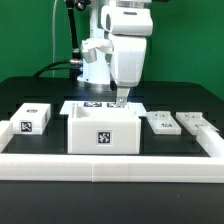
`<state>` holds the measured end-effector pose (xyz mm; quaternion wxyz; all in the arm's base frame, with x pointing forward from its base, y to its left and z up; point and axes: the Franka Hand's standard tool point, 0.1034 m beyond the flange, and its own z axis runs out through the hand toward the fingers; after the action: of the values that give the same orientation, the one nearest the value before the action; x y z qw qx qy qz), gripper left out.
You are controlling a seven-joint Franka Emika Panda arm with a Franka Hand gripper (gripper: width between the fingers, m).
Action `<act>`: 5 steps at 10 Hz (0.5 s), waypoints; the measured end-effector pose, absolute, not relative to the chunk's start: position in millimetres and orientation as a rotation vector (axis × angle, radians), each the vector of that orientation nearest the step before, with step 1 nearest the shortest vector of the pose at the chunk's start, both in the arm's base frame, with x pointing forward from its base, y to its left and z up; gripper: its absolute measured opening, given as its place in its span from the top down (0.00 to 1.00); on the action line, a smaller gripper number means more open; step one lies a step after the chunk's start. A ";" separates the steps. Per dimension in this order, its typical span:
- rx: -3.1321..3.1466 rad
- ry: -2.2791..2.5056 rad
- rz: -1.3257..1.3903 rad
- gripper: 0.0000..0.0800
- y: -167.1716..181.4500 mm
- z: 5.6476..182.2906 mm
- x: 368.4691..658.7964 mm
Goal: Assemble cabinet
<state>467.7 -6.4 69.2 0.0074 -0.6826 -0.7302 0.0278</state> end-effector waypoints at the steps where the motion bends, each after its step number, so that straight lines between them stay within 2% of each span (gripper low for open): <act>1: -2.128 -2.280 0.091 0.00 -5.4 63.5 456.4; 5: -2.122 -2.252 0.116 0.00 -9.2 49.8 432.3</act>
Offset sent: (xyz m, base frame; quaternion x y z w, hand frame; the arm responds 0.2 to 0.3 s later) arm -0.0378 -0.0023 -0.0098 -0.0030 0.0171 -0.0053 0.9998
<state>432.3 -9.2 49.8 0.0228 -0.6851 -0.7271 0.0376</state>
